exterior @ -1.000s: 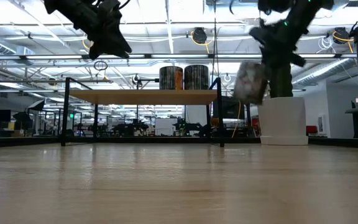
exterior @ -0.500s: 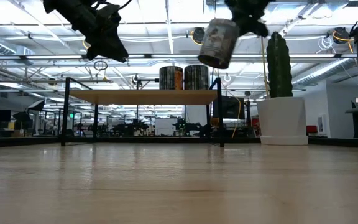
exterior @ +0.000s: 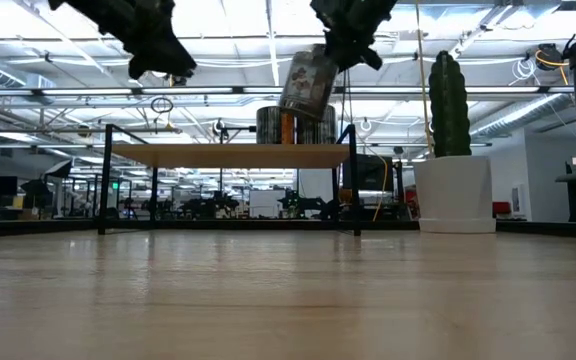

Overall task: Pick & Place candle stick holders
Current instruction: Put the brown scented candle on the shelf

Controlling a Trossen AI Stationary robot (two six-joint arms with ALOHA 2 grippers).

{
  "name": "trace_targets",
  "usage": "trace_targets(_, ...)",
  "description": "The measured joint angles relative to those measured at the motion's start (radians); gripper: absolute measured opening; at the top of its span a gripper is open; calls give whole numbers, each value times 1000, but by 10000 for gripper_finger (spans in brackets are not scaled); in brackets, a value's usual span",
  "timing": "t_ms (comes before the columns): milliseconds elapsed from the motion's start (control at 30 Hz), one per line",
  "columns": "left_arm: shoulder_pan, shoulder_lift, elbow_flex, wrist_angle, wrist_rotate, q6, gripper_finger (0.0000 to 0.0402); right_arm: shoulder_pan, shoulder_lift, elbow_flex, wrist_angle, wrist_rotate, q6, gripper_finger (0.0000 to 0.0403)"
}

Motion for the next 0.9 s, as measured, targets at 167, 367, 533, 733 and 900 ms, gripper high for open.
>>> trace_targets(167, 0, -155, -157, 118, 32, -76, 115, -30, 53, 28, 4, -12, -16, 0)
trace_targets(367, -13, -309, -272, 183, 80, -141, 115, -62, 96, 52, 36, -69, -2, 0)
trace_targets(533, -52, -378, -316, 195, 84, -163, 115, -77, 119, 58, 58, -77, 18, 0)
trace_targets(733, -96, -407, -384, 280, 84, -196, 115, -82, 137, 57, 43, -78, 20, 0)
trace_targets(900, -100, -406, -409, 289, 82, -231, 115, -82, 137, 57, 50, -77, 17, 0)
